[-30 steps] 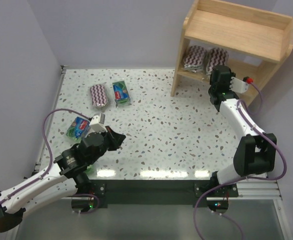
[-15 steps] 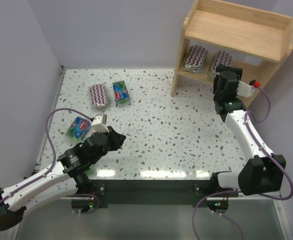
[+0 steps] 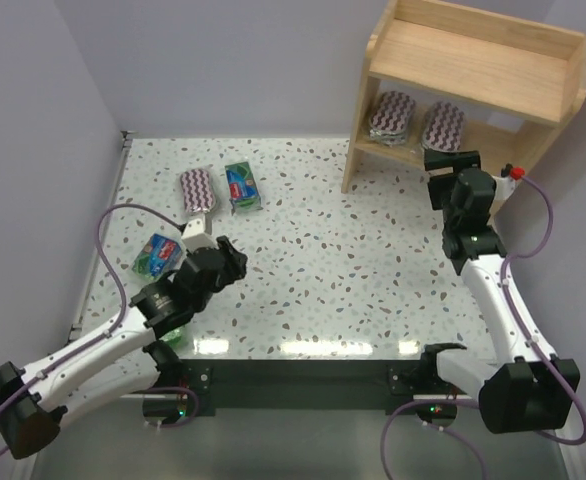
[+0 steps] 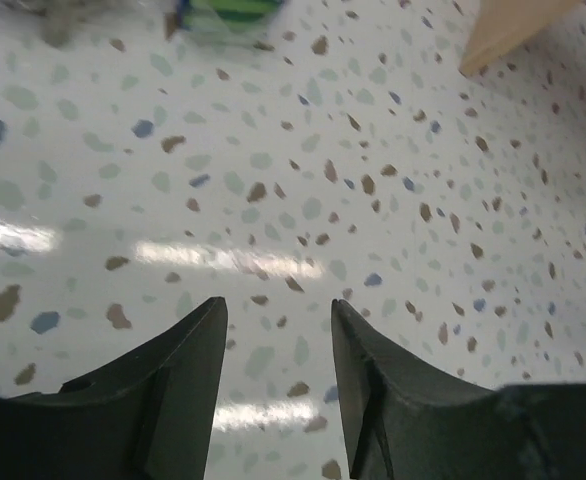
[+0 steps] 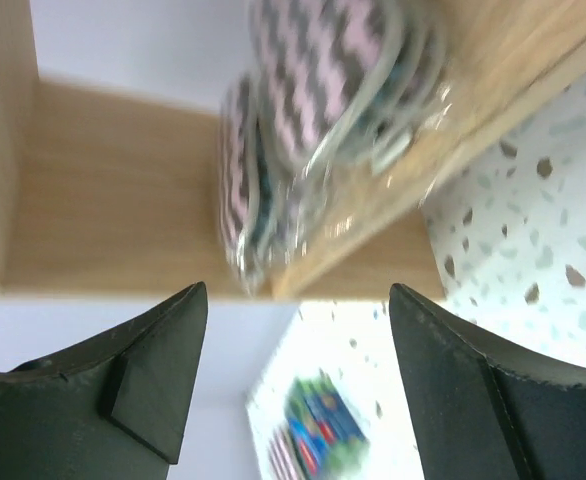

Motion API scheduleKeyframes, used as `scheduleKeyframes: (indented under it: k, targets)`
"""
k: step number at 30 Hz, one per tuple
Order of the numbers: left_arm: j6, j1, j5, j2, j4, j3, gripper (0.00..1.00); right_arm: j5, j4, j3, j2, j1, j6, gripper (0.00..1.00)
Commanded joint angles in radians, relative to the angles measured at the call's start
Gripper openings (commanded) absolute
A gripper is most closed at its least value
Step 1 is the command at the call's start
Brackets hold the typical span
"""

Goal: Place and organize the cleaning sponges onto the shelf

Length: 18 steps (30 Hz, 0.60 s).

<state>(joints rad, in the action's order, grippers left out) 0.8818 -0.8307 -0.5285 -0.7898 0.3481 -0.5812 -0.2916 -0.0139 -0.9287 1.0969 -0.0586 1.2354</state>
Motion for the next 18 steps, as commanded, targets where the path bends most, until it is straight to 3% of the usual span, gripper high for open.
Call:
scheduleKeyframes:
  k: [1,3,9,18]
  targets:
    - [-0.137,0.207,0.036,-0.083,-0.127,-0.084,0.52,0.268,0.017,0.039,-0.08,-0.003,-0.209,0.77]
    - [-0.173,0.344,0.142,-0.165,-0.193,-0.107,0.57,0.406,0.017,0.079,-0.13,-0.004,-0.308,0.77]
    - [-0.294,0.546,0.205,-0.457,-0.332,-0.264,0.77,0.61,-0.152,0.215,-0.247,-0.02,-0.503,0.78]
    - [-0.345,0.806,0.381,-0.816,-0.455,-0.44,0.84,0.707,-0.368,0.32,-0.443,-0.033,-0.623,0.79]
